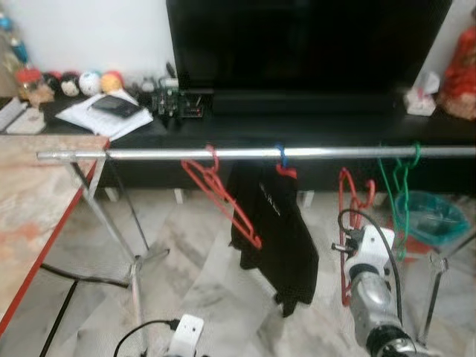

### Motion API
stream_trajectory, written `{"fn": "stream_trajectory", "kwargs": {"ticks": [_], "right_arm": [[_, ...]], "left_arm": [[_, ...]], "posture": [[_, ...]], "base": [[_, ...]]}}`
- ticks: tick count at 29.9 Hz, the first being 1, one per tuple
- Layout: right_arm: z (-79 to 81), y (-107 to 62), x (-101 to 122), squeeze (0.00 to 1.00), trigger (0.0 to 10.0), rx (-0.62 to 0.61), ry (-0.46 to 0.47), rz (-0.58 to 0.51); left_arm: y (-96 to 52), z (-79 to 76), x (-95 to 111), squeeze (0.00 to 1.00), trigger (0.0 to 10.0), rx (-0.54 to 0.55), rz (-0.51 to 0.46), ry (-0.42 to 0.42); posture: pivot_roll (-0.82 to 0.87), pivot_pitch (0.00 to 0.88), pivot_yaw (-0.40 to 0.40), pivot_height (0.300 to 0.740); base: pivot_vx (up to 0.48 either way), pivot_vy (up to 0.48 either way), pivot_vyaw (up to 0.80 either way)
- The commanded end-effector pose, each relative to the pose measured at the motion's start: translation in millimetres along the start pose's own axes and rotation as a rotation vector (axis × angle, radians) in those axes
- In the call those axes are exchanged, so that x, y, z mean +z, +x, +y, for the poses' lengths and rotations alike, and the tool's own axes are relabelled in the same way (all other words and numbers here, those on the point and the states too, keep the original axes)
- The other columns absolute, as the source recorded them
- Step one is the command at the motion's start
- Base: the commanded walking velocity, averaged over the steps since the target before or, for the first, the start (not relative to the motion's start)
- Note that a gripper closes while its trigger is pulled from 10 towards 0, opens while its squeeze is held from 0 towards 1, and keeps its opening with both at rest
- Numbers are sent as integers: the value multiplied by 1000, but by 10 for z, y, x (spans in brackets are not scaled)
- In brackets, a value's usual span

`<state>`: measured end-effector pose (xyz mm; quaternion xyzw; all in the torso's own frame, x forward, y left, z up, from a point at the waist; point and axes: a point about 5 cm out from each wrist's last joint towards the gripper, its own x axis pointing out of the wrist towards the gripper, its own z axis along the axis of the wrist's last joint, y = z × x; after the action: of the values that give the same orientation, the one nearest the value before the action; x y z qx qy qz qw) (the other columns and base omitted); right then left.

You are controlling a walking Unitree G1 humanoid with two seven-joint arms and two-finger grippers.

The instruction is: Hang hanger

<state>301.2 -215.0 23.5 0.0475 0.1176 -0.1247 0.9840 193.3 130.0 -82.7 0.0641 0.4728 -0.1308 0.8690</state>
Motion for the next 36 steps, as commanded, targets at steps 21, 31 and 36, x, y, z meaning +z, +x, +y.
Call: {"fn": "stream_trajectory", "kwargs": {"ticks": [21, 31, 36], "right_arm": [[92, -22, 47, 0, 10000, 2, 24, -73], [97, 38, 159, 0, 10000, -1, 29, -97], [152, 150, 306, 0, 10000, 27, 23, -74]], "left_arm": [[-18, 82, -74, 0, 10000, 40, 21, -18], [-18, 80, -75, 0, 10000, 37, 23, -14], [-18, 81, -74, 0, 10000, 34, 24, -10]], "posture": [[-3, 0, -16, 740], [-2, 0, -12, 740], [-1, 0, -12, 740]], "base": [[0, 0, 0], [0, 0, 0], [0, 0, 0]]}}
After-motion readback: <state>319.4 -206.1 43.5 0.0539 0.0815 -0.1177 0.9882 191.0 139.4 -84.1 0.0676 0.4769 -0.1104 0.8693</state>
